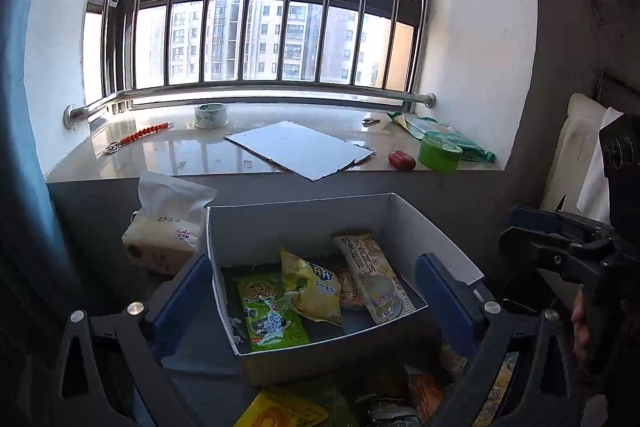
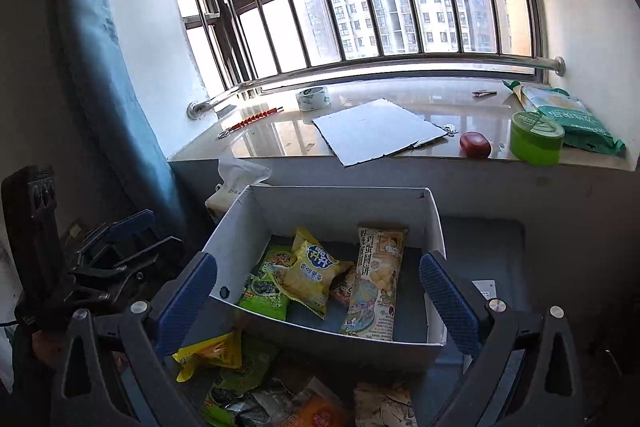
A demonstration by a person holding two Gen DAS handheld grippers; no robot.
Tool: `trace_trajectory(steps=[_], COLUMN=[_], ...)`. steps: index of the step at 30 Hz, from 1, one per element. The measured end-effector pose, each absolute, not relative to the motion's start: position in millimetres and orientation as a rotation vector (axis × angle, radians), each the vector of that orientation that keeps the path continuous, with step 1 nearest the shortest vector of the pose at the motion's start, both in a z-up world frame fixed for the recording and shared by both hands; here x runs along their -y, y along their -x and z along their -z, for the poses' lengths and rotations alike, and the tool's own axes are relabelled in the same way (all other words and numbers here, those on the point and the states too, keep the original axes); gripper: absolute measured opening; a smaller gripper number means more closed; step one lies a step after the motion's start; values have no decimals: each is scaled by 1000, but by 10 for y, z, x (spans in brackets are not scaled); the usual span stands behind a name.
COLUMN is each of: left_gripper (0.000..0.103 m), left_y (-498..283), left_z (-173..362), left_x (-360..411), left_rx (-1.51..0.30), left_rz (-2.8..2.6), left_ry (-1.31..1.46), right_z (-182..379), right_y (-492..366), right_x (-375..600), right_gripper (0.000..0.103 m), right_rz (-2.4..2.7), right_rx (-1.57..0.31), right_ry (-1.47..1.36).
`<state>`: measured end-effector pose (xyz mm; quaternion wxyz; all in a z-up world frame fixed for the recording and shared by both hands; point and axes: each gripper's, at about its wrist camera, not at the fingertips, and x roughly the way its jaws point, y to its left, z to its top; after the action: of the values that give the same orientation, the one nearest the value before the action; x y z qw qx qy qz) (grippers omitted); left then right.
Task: Organize snacks
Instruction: 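Move both tools back over the remaining snack pile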
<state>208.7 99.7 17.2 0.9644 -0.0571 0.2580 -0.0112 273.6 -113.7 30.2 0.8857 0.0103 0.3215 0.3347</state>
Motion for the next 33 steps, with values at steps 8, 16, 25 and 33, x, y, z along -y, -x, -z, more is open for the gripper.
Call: trace_trajectory(steps=[8,16,25,33], left_gripper=[103,103,103,103], left_y=[-1047,-345,-253,-299], left_z=[-130,460,824,854], left_x=[-805,-698,-430,-460], left_rx=[-496,-554,-645,-654], left_rz=[69,93,138,137], left_ry=[79,181,223,242], right_z=[-217,207,811,959], right_y=[-1741,-1006,-805,-1062], right_x=[1567,2075,2184,2212], right_gripper=[103,103,103,103], right_rz=[-745,-657,-612,-637], right_rx=[-607,-632,-797,-842], right_ry=[-40,-117,-110,-232])
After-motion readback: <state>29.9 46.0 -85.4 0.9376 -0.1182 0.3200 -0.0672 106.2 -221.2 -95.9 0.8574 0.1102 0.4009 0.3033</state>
